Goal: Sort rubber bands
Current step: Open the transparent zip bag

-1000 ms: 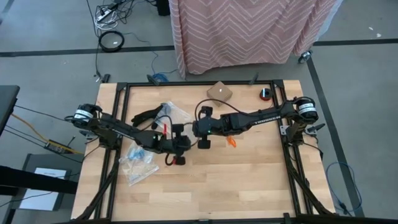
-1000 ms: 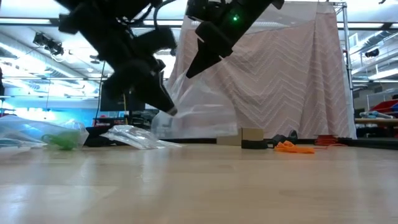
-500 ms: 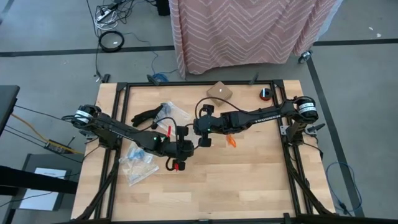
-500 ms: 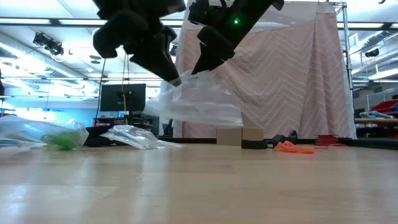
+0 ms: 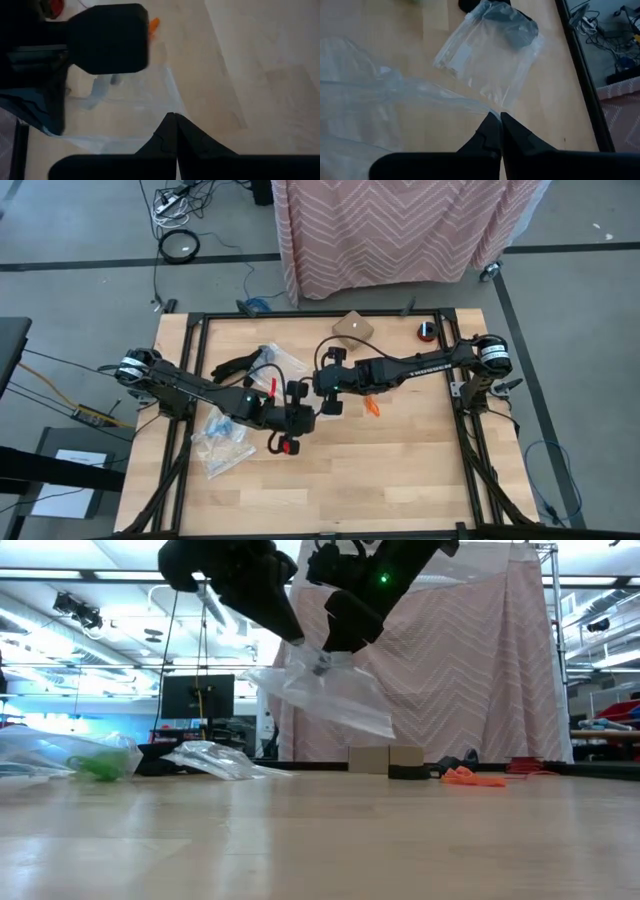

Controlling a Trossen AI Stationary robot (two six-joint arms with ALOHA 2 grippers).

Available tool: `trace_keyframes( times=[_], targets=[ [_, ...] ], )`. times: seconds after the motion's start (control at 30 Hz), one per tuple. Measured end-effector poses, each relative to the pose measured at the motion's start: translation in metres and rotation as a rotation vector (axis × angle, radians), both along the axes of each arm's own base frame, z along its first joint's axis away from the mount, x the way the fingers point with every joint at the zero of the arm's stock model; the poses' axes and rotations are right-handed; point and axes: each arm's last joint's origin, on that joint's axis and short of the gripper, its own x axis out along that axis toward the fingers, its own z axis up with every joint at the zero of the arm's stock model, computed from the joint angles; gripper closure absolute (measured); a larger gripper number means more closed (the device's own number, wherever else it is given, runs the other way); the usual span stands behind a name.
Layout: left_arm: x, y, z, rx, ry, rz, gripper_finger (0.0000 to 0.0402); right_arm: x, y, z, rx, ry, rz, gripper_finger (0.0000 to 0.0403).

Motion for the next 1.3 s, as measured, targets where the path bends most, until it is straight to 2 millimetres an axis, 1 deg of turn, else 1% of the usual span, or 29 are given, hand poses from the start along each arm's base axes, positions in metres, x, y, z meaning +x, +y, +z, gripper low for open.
trace_keyframes(
  times=[0.13,0.33,0.43,0.5,0.6,0.63,0.7,0.77,0.83,0.97,1.13,1.23,1.3],
  targets=[
    [-0.001,-0.002,0.0,0.007,0.012,-0.034,0.0401,-0.001,-0.003,-0.001,-0.022,0.013,-0.023,0.0403],
    [0.0,0.0,0.0,0.02,0.007,-0.018,0.0401,-0.002,-0.004,-0.002,-0.021,0.026,-0.029,0.0403],
    [-0.001,0.001,0.002,0.089,-0.015,0.033,0.0401,-0.002,-0.004,-0.002,-0.019,0.027,-0.029,0.0403],
    [-0.005,0.003,0.008,0.2,-0.054,0.117,0.0401,-0.002,-0.004,-0.002,-0.019,0.027,-0.029,0.0403],
    [-0.012,0.008,0.023,0.334,-0.128,0.221,0.0401,-0.002,-0.004,-0.002,-0.009,0.02,-0.037,0.0403],
    [-0.014,0.009,0.027,0.345,-0.15,0.238,0.0401,-0.002,-0.004,-0.001,-0.006,0.017,-0.04,0.0403],
    [-0.015,0.01,0.034,0.313,-0.208,0.246,0.0401,-0.002,-0.004,-0.001,-0.005,0.016,-0.04,0.0403],
    [-0.014,0.012,0.036,0.256,-0.248,0.195,0.0401,-0.002,-0.004,-0.001,-0.005,0.015,-0.04,0.0403],
    [-0.013,0.013,0.031,0.24,-0.27,0.15,0.0401,-0.002,-0.003,-0.001,-0.002,0.01,-0.04,0.0403],
    [-0.013,0.013,0.013,0.284,-0.269,0.107,0.0401,-0.001,-0.001,-0.001,0.001,0.003,-0.038,0.0403],
    [-0.016,0.019,-0.003,0.386,-0.256,0.14,0.0401,0.0,0.002,0.0,0.005,-0.013,-0.027,0.0403],
    [-0.015,0.026,-0.007,0.391,-0.279,0.149,0.0401,0.001,0.002,0.0,0.01,-0.023,-0.022,0.0403],
    [-0.014,0.032,-0.011,0.378,-0.264,0.142,0.0401,0.001,0.003,0.001,0.011,-0.031,-0.021,0.0403]
  ],
)
